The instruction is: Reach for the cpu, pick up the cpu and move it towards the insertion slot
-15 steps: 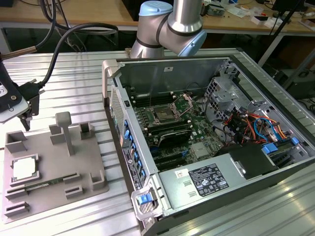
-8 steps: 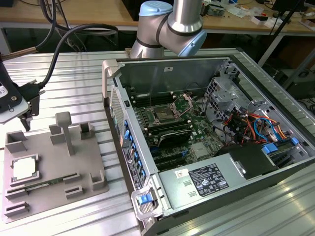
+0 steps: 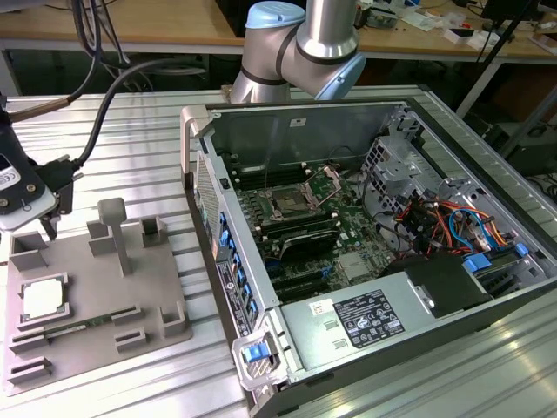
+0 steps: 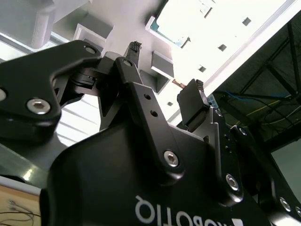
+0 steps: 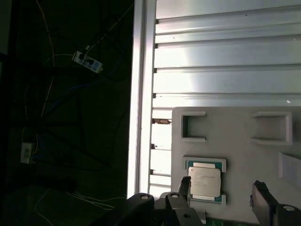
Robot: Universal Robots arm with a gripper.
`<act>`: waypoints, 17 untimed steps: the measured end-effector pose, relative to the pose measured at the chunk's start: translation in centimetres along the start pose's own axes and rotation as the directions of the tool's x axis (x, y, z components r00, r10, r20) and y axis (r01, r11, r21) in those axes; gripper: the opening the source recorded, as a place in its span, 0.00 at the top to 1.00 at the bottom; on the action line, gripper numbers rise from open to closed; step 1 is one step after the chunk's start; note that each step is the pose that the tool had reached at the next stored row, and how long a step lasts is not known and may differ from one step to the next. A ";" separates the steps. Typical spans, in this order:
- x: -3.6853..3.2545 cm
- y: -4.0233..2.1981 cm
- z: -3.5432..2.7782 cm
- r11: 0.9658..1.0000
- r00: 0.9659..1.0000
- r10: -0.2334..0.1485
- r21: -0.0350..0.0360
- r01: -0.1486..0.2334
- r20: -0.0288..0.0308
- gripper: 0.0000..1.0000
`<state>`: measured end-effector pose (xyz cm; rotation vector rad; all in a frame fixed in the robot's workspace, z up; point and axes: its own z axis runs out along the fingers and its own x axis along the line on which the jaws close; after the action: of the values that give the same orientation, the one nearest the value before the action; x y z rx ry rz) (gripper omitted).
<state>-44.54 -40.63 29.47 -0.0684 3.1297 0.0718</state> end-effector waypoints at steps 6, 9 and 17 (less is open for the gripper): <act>0.07 -1.16 1.24 1.000 1.000 0.000 0.001 0.000 0.000 0.40; 0.09 -1.74 1.51 1.000 1.000 0.000 0.012 0.000 -0.001 0.40; 0.10 -1.85 1.74 1.000 1.000 0.000 0.014 0.000 -0.001 0.40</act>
<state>-44.54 -42.41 27.65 -0.0685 3.1306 0.0491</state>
